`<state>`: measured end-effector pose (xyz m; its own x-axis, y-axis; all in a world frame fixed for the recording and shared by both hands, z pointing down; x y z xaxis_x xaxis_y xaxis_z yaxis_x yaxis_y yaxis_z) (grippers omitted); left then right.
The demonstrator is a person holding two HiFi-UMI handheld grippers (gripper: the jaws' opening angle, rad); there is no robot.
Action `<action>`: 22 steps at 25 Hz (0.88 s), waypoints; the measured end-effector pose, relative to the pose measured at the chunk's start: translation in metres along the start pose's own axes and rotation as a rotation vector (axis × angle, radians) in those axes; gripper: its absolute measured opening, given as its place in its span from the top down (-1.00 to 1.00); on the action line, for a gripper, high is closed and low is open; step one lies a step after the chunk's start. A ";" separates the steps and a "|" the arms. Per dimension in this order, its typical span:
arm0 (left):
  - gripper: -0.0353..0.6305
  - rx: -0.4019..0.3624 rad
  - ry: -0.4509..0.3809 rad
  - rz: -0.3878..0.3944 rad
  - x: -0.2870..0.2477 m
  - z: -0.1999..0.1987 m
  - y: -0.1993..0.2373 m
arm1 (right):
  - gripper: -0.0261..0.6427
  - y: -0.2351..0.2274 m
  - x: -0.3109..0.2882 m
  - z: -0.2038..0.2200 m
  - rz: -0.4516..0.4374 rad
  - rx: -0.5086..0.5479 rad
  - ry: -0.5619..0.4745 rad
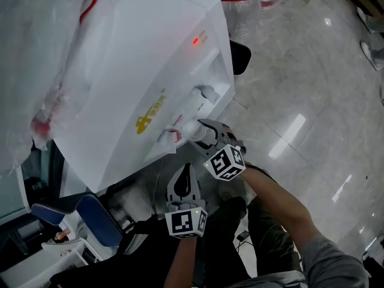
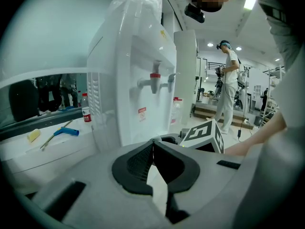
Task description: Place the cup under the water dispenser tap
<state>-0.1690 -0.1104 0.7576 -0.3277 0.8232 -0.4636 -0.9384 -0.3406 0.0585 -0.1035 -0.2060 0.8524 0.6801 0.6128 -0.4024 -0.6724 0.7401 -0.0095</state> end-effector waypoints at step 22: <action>0.87 0.006 -0.001 -0.031 0.003 0.010 0.002 | 0.08 0.006 -0.013 0.010 -0.030 0.020 0.012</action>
<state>-0.1732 -0.1038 0.7649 -0.2987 0.8336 -0.4647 -0.9487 -0.3123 0.0495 -0.1134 -0.2064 0.8669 0.6961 0.5874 -0.4128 -0.6459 0.7634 -0.0030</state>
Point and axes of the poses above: the fingertips, and each gripper's own axes: x backward along the fingers, y to its left, z out of its underside, the point moved 5 cm from there along x, backward along the fingers
